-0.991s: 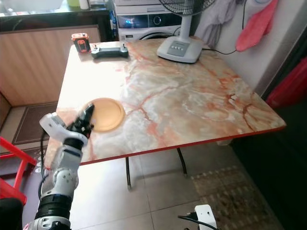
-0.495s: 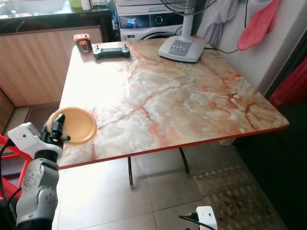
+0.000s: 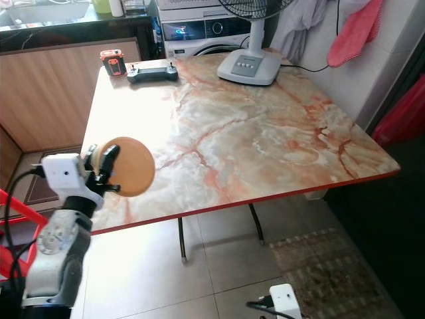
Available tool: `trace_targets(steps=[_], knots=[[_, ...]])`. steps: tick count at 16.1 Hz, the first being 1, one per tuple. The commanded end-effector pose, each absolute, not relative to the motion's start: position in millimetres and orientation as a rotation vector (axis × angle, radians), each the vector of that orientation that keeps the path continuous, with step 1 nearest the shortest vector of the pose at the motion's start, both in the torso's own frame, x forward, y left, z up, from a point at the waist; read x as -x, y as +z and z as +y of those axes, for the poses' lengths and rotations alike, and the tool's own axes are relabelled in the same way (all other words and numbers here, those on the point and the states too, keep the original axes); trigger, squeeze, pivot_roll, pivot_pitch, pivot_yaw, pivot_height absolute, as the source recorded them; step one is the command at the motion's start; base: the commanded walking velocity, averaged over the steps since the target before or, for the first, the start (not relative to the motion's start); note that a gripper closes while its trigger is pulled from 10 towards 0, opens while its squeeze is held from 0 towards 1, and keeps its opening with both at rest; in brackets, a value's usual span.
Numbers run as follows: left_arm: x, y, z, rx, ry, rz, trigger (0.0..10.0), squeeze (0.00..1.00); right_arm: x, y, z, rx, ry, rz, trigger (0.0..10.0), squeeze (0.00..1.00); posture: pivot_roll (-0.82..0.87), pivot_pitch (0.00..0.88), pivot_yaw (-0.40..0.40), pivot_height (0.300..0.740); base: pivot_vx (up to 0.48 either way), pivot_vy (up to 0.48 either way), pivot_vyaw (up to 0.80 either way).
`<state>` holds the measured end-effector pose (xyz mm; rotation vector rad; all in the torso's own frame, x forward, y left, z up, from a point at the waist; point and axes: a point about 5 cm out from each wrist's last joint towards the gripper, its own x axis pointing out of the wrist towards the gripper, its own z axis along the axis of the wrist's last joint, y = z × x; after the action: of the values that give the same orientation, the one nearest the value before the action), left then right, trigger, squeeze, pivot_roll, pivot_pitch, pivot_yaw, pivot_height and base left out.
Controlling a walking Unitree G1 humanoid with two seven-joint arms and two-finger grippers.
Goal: Restocking fridge
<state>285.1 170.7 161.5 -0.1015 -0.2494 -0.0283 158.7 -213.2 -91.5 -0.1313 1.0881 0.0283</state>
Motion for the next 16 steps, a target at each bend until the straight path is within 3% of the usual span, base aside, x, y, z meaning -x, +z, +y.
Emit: trace_targets(steps=[1, 5, 8, 14, 16], knots=[[-287.3, 164.8, 165.9, 0.095, -0.037, -0.250, 10.0, 0.00, -160.5, -90.8, -212.4, 0.146, 0.039, 1.076, 10.0, 0.00, 0.03, 0.000, 0.030, 0.740, 0.000, 0.240, 0.00], [-291.5, 166.1, 163.4, 0.080, -0.039, -0.246, 10.0, 0.00, -162.9, -89.8, -212.3, 0.202, 0.065, 1.069, 10.0, 0.00, 0.02, 0.000, 0.030, 0.740, 0.000, 0.269, 0.00], [-293.0, 168.0, 163.5, 0.079, -0.026, -0.252, 10.0, 0.00, -156.1, -92.8, -213.3, 0.020, -0.123, 1.067, 10.0, 0.00, 0.03, 0.000, 0.027, 0.740, 0.000, 0.270, 0.00], [-294.7, 166.2, 164.5, 0.090, -0.012, -0.244, 10.0, 0.00, -154.7, -93.6, -213.0, -0.014, -0.141, 1.082, 10.0, 0.00, 0.02, 0.000, 0.019, 0.740, 0.000, 0.269, 0.00], [-294.9, 167.5, 166.2, 0.092, 0.006, -0.262, 10.0, 0.00, -154.1, -94.0, -213.1, -0.025, -0.153, 1.090, 10.0, 0.00, 0.03, 0.000, 0.019, 0.740, 0.000, 0.000, -0.80]])
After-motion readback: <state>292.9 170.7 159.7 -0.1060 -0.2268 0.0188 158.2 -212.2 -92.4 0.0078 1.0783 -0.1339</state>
